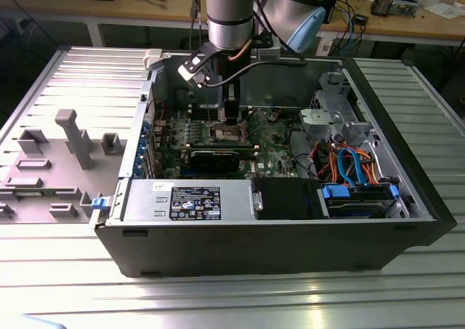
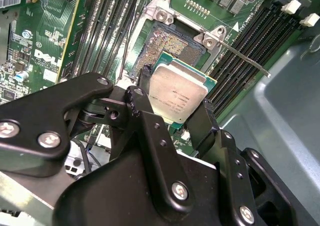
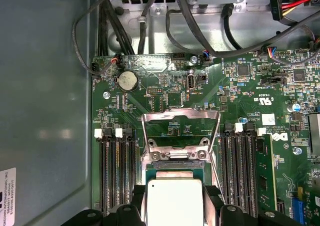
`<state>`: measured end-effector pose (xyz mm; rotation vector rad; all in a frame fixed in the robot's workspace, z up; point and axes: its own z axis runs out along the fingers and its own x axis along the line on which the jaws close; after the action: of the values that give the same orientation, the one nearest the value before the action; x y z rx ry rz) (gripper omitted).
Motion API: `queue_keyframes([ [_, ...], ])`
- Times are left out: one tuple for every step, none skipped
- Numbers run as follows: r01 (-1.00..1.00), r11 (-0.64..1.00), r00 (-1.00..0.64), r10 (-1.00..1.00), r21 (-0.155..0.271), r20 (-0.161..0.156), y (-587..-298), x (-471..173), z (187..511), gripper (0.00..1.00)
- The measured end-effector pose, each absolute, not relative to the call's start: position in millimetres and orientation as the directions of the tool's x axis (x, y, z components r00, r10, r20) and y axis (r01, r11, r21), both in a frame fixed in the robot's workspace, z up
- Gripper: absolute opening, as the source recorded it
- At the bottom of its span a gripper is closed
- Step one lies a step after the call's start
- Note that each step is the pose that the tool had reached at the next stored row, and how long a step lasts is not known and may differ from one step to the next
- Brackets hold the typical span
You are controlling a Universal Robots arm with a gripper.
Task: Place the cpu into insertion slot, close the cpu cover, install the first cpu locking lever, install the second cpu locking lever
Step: 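Place the cpu into insertion slot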
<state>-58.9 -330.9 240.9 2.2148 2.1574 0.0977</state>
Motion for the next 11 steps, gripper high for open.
queue_keyframes([
  [0.997,-0.027,0.026,1.0,0.079,0.012,-330.9,-58.8,240.3,0.55],
  [0.997,-0.027,0.026,1.0,0.079,0.011,-330.9,-58.9,238.6,0.55],
  [0.997,-0.027,0.026,1.0,0.079,0.011,-330.9,-58.9,236.0,0.55],
  [0.997,-0.027,0.026,1.0,0.079,0.011,-330.9,-59.0,234.0,0.55],
  [0.997,-0.027,0.026,1.0,0.079,0.011,-330.9,-59.0,232.6,0.55],
  [0.997,-0.027,0.026,1.0,0.079,0.011,-330.9,-59.0,231.3,0.55],
  [0.997,-0.027,0.026,1.0,0.079,0.012,-330.9,-59.0,230.0,0.55],
  [0.997,-0.027,0.026,1.0,0.079,0.011,-330.9,-59.1,227.3,0.55],
  [0.997,-0.027,0.026,1.0,0.079,0.011,-330.9,-59.1,225.6,0.55],
  [0.997,-0.027,0.026,1.0,0.079,0.011,-330.9,-59.2,224.2,0.55],
  [0.997,-0.025,0.024,1.0,0.079,0.011,-330.9,-59.4,222.8,0.55],
])
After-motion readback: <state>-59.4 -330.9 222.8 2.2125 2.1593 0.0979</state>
